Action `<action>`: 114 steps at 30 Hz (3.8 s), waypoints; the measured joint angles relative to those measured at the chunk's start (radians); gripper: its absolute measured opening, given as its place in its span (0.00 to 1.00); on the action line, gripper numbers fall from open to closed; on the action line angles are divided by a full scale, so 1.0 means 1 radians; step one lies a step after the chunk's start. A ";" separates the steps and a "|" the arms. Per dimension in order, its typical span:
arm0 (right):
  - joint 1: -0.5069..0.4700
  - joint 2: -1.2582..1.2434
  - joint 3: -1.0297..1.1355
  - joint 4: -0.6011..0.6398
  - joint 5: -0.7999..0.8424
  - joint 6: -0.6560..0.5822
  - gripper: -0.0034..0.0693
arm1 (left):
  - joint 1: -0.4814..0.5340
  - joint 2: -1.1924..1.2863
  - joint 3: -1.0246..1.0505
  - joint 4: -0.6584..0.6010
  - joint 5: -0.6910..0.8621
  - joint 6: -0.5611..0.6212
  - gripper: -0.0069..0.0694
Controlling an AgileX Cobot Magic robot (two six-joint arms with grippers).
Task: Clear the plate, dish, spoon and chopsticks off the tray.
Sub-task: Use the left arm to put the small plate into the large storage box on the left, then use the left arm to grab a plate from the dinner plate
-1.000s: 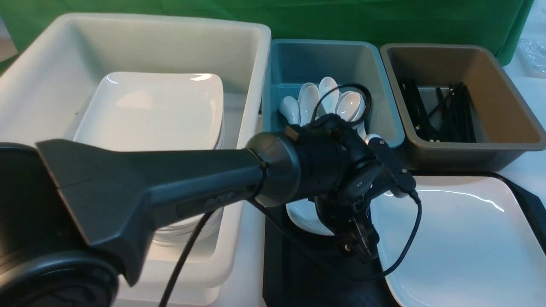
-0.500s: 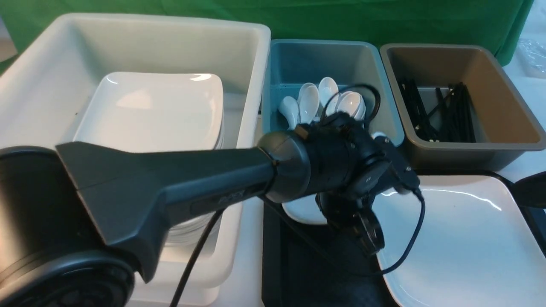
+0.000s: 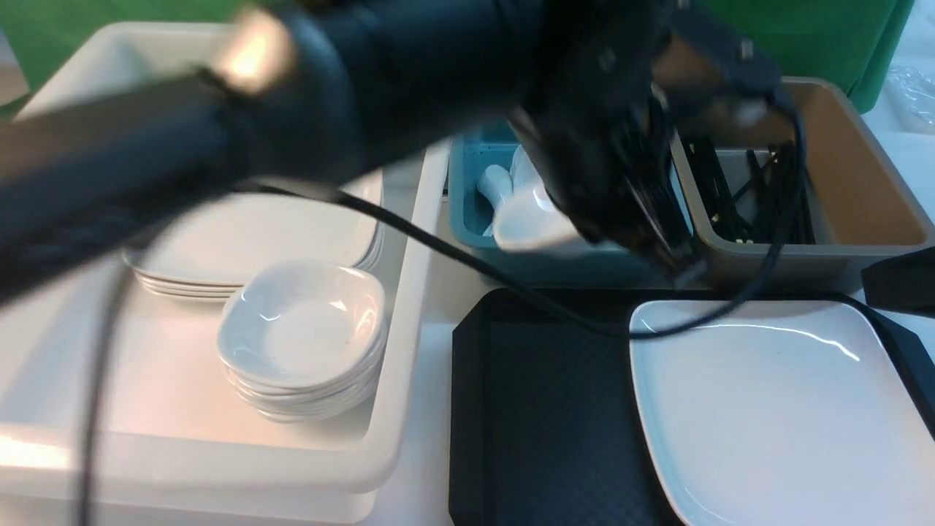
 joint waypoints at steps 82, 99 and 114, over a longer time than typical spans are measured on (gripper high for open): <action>0.028 -0.144 0.019 -0.575 0.213 0.378 0.10 | 0.158 0.405 -0.086 -0.558 -0.157 -0.017 0.53; 0.025 -0.148 0.019 -0.494 0.131 0.390 0.10 | 0.158 0.588 -0.104 -0.548 -0.377 -0.051 0.78; 0.025 -0.148 0.019 -0.471 0.047 0.347 0.10 | 0.160 0.586 -0.107 -0.644 -0.346 0.046 0.33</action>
